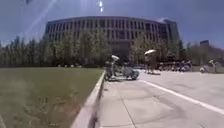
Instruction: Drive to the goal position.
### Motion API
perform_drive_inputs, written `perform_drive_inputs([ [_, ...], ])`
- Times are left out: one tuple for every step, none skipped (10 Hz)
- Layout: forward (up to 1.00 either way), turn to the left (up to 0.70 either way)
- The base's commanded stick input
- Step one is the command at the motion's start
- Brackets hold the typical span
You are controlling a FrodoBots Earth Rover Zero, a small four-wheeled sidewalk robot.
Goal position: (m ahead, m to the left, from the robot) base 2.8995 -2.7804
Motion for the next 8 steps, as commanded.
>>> perform_drive_inputs([
  [0.61,-0.16],
  [0.61,-0.16],
  [0.61,-0.16],
  [0.61,-0.16],
  [0.61,-0.16],
  [0.61,-0.16],
  [0.61,-0.16],
  [0.61,-0.16],
])
